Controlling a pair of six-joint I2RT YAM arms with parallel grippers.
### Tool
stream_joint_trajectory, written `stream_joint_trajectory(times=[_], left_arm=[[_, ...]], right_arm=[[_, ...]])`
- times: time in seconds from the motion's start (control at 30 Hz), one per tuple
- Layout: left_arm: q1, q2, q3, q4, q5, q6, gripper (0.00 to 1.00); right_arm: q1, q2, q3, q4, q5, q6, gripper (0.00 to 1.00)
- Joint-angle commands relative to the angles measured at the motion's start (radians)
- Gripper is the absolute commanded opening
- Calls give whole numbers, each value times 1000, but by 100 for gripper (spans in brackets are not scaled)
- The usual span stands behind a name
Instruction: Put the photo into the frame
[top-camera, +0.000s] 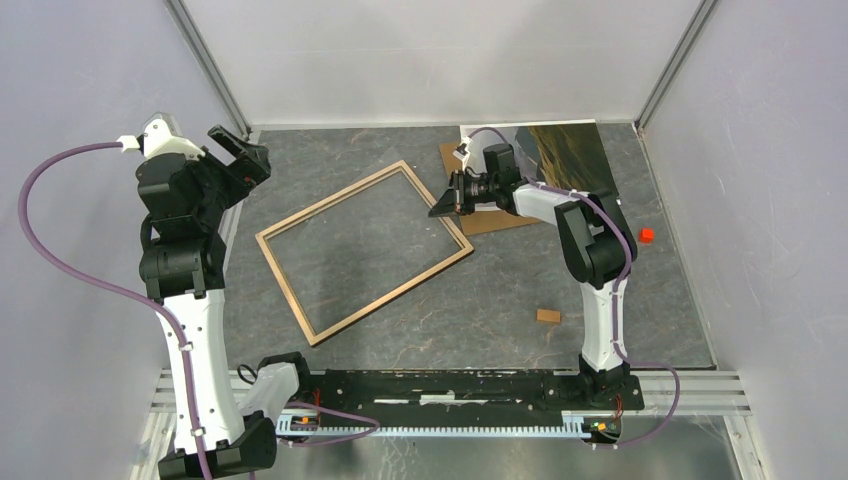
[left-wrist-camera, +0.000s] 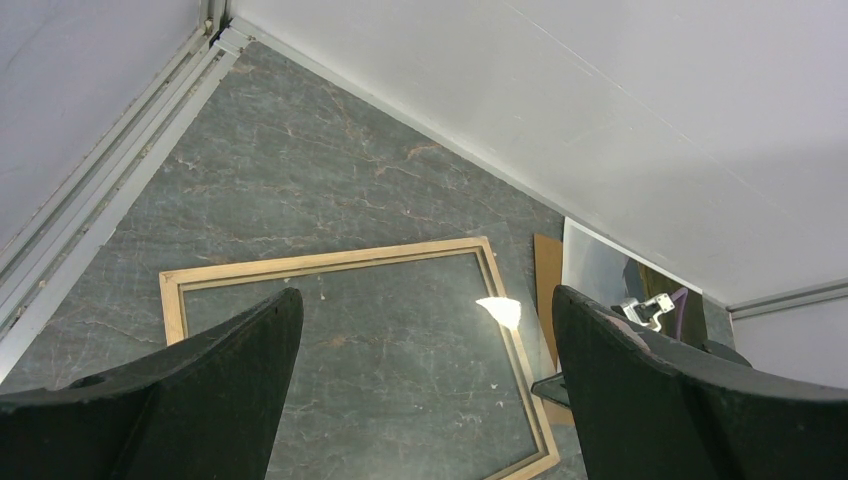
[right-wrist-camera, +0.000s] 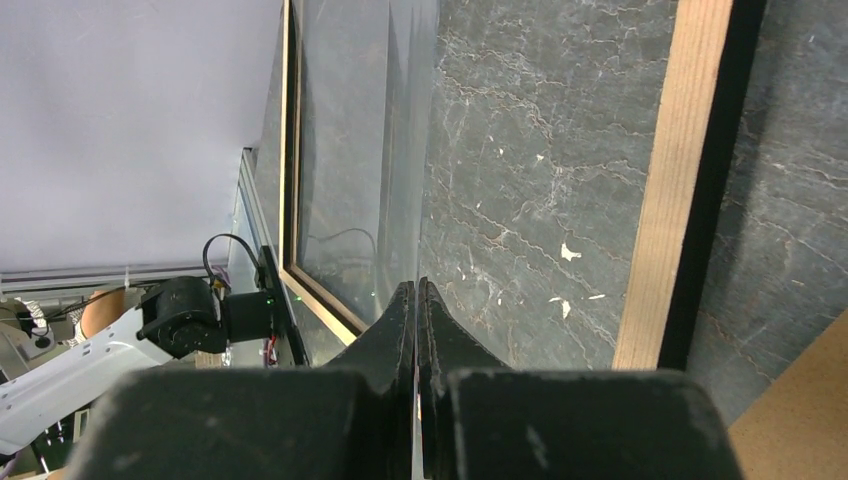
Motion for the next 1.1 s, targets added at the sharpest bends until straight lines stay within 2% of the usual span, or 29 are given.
stream_joint_trajectory(times=[0.0,0.3,0.7,0.93,1.07], left_arm=[[-2,-14,3,19,-2,40,100],[0,-13,1,20,2,40,100],[-2,-11,-4,20,10,37,100],[-1,-14,-36,26,18,27,100],[-1,-7,-90,39,44,1,100]], right_arm=[[-4,5,26,12,-20,-33,0],[0,28,34,19,-35,-27,0],[4,63,98,-74,-85,-106,0],[5,18,43,48,-81,-28,38],[4,-23,-17,118,-63,4,53]])
